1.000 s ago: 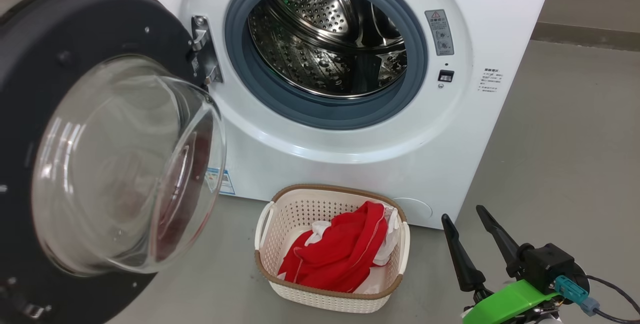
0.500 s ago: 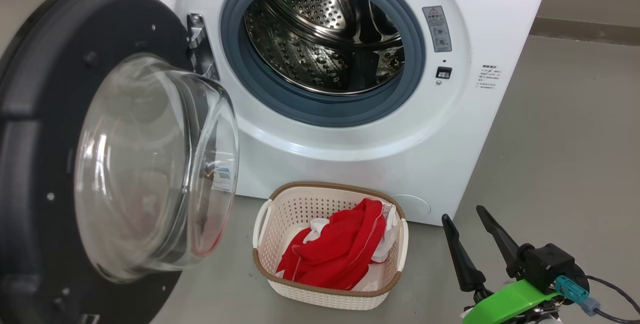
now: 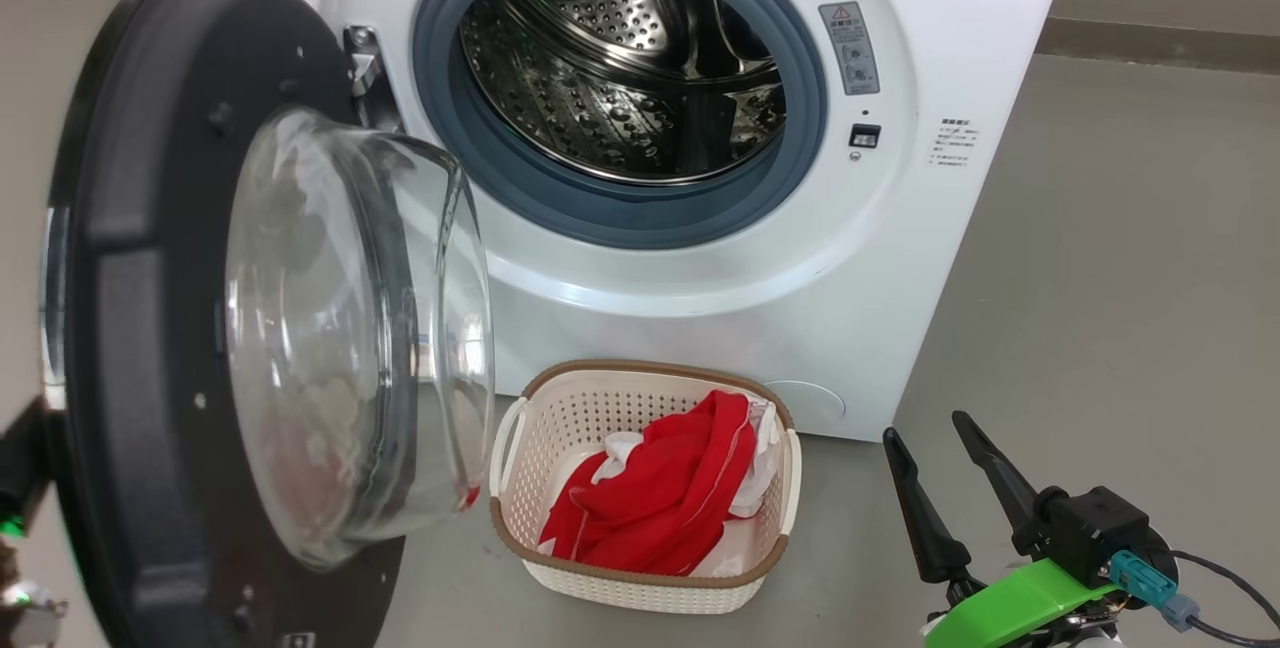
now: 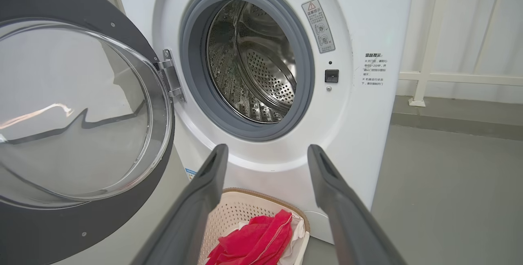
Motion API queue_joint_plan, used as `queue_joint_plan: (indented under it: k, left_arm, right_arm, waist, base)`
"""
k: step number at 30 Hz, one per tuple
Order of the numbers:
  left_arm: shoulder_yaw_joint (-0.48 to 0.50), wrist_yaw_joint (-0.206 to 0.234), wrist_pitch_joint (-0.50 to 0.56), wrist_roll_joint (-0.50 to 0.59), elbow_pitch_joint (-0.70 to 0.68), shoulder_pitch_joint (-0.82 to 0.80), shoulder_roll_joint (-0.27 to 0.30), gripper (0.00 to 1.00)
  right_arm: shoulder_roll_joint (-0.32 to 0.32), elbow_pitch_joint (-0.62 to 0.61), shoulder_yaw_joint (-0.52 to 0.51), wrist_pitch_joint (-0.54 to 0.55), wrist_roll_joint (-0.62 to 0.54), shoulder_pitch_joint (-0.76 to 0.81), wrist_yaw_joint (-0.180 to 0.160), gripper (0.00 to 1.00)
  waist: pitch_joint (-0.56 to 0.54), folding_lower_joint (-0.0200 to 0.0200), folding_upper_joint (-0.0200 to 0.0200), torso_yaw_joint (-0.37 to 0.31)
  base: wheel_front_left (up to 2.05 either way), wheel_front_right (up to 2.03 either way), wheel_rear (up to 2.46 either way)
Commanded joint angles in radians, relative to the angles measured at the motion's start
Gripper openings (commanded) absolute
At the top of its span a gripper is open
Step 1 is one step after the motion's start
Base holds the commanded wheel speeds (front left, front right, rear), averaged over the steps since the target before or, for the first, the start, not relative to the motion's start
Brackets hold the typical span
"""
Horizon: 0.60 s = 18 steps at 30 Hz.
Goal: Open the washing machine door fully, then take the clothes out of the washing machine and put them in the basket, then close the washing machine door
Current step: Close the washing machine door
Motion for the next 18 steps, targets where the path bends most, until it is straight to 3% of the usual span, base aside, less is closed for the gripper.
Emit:
queue_joint_plan:
  k: [1,18]
  left_arm:
    - [-0.001,0.0,0.014,-0.018,-0.042,0.004,0.015,0.0]
    - [-0.166,0.016,-0.094,-0.16,-0.096,0.125,0.003,0.0]
  right_arm:
    - [-0.003,-0.021,0.026,-0.006,0.008,-0.032,0.007,1.0]
    - [-0.003,-0.012,0.031,-0.006,0.01,-0.034,0.007,1.0]
  waist:
    - [0.001,0.0,-0.0001,-0.005]
    - [0.008,0.0,-0.0001,-0.06]
  base:
    - [0.0,0.0,0.0]
    - [0.0,0.0,0.0]
